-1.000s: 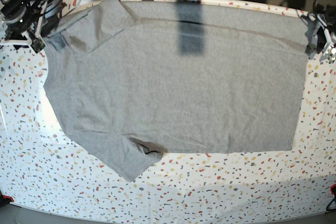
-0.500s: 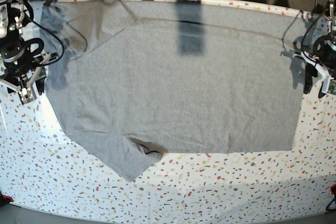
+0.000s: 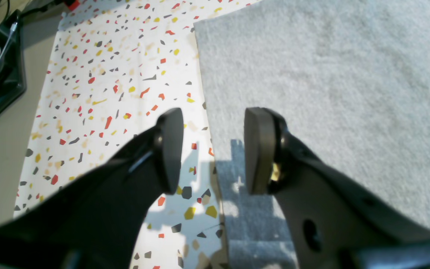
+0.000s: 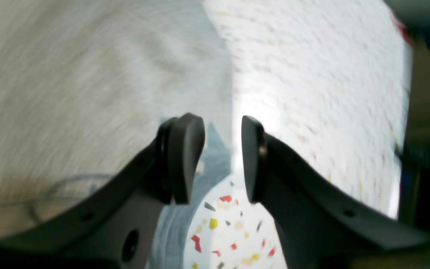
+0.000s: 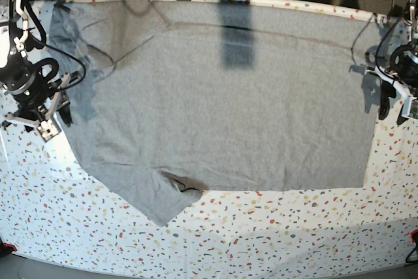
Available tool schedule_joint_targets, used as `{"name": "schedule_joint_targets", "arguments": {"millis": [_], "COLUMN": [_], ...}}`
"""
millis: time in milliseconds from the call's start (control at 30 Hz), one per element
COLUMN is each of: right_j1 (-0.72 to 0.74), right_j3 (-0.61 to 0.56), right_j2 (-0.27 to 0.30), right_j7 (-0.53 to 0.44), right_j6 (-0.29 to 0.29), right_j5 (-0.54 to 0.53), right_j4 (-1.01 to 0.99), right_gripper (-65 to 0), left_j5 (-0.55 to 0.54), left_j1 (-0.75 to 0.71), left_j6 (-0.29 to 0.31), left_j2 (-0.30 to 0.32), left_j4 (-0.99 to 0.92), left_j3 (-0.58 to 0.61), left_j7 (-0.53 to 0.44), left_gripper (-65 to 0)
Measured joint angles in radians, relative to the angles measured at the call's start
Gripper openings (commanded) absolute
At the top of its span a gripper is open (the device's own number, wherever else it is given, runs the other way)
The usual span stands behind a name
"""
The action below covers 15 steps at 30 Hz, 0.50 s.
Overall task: Fold the T-shirt properly
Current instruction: 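Release the shirt and raise the right gripper toward the collar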
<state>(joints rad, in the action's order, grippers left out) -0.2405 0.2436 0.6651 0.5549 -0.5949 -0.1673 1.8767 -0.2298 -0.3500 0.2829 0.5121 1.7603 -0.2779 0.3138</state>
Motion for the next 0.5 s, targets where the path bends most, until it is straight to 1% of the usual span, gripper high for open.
{"name": "schedule_joint_targets", "arguments": {"millis": [33, 67, 100, 233, 400, 500], "right_j1": [-0.004, -0.010, -0.021, -0.115, -0.279, -0.349], "right_j3": [0.000, 0.000, -0.001, 0.003, 0.003, 0.003], "right_j2": [0.000, 0.000, 0.001, 0.060, 0.132, 0.145], "right_j7": [-0.002, 0.006, 0.007, 0.010, 0.038, 0.044], "right_j6": [-0.091, -0.117, -0.112, -0.105, -0.108, -0.109], "right_j5": [0.023, 0.027, 0.035, 0.042, 0.037, 0.035], "right_j4": [0.012, 0.026, 0.039, 0.106, 0.198, 0.235], "right_gripper": [-43.4, -43.4, -43.4, -43.4, -43.4, -43.4], "left_j5": [0.000, 0.000, 0.000, 0.000, 0.000, 0.000], "left_j1": [0.000, 0.000, -0.002, -0.002, -0.003, -0.003], "left_j6": [0.000, 0.001, 0.001, 0.000, 0.000, -0.002], "left_j2": [0.000, 0.000, 0.000, 0.000, 0.000, 0.000], "left_j4": [0.000, 0.000, 0.000, -0.002, -0.002, -0.002], "left_j3": [0.000, 0.000, 0.000, 0.000, 0.000, 0.000], "left_j7": [0.003, 0.004, 0.004, 0.007, 0.007, 0.007], "left_gripper": [-39.0, -39.0, -39.0, -39.0, -39.0, -39.0]}}
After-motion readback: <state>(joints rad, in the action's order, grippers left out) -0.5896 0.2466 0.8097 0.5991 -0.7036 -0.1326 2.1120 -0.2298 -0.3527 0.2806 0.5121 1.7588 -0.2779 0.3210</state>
